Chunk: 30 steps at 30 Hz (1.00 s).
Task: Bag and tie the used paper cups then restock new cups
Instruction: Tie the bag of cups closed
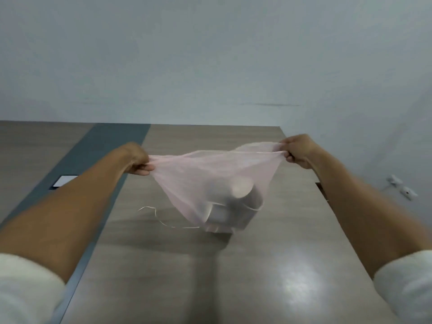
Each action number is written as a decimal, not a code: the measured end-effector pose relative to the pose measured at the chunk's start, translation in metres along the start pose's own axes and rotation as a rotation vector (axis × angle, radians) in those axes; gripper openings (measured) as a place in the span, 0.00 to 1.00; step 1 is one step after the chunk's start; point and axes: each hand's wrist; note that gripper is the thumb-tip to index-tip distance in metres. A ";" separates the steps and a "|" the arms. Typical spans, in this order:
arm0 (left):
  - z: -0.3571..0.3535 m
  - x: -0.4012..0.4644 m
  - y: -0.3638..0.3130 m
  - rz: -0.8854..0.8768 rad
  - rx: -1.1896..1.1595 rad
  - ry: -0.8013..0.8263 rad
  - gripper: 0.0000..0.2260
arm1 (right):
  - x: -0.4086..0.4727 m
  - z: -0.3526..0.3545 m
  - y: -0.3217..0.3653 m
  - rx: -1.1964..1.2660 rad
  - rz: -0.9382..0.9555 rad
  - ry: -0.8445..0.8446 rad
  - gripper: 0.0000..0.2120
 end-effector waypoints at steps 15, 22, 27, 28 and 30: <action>-0.012 0.008 0.000 0.015 -0.451 -0.140 0.10 | 0.006 0.019 0.011 -0.231 0.176 -0.011 0.13; -0.015 0.017 0.006 0.021 -0.469 -0.197 0.11 | 0.009 0.006 -0.007 -0.291 0.182 -0.047 0.11; -0.006 0.025 0.028 -0.024 -0.653 0.050 0.06 | 0.012 0.003 -0.036 -0.461 0.246 0.080 0.16; -0.004 0.024 0.033 -0.082 -0.614 0.099 0.07 | 0.012 0.004 -0.040 -0.552 0.269 0.115 0.20; -0.002 0.023 0.043 -0.228 -0.350 0.104 0.13 | 0.013 0.004 -0.048 -0.626 0.319 0.097 0.16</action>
Point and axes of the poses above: each hand's wrist, its own x-axis towards the middle knuckle, its own z-axis out of the back of the hand, y = z × x, and after that the axes turned 1 degree about x, right-handed
